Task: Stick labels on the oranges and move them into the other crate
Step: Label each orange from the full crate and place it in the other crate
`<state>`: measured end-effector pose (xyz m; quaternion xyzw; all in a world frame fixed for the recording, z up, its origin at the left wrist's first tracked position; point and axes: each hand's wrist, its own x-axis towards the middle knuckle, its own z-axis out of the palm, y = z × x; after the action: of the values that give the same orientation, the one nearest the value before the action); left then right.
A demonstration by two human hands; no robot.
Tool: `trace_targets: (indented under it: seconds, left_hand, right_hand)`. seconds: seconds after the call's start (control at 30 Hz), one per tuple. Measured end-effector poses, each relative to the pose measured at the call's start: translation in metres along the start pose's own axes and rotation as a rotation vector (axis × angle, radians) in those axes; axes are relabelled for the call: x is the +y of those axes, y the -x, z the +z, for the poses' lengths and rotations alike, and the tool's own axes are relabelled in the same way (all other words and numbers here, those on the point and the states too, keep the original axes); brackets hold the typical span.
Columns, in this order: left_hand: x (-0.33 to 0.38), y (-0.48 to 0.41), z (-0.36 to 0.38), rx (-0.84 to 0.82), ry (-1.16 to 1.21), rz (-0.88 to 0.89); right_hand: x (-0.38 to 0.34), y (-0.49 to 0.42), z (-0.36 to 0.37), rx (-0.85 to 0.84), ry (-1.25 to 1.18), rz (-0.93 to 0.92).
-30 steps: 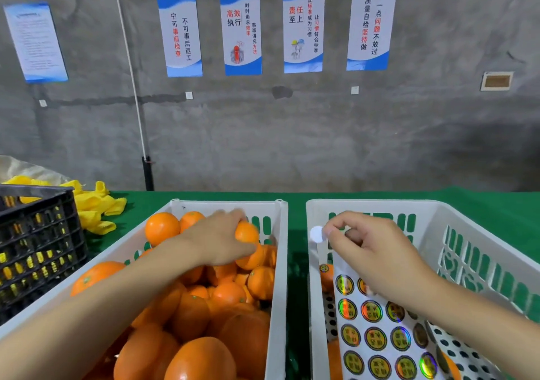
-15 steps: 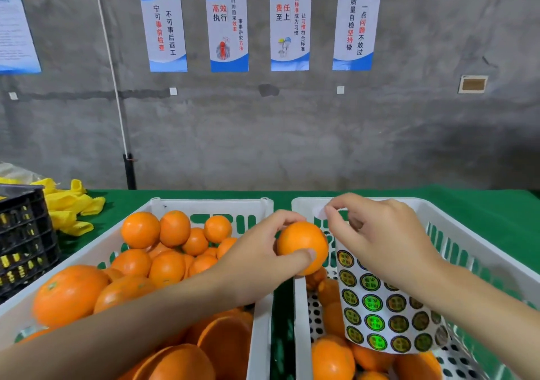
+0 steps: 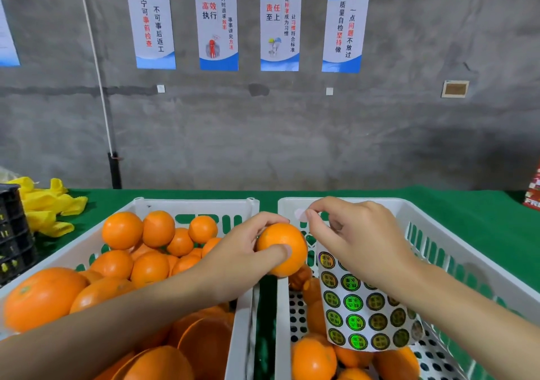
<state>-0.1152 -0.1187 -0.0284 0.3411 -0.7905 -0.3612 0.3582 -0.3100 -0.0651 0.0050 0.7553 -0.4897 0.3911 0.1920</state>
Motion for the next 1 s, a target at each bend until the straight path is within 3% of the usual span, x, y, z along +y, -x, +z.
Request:
trace_targets:
  seconds: [0.6,0.83,1.0]
  left_hand:
    - [-0.0022,0.0008,0.0040,0.020,-0.037,-0.034]
    - [-0.0005,0.0032,0.0046,0.017,0.023,-0.015]
    - [-0.0023,0.0036,0.0047,0.000,0.042,-0.005]
  right_hand:
    - [0.0009,0.0003,0.0004,0.067,-0.007,-0.078]
    - [0.0047,0.0031,0.0033,-0.040,0.079,-0.258]
    - [0.0059,0.0031,0.0053,-0.076,0.076,-0.257]
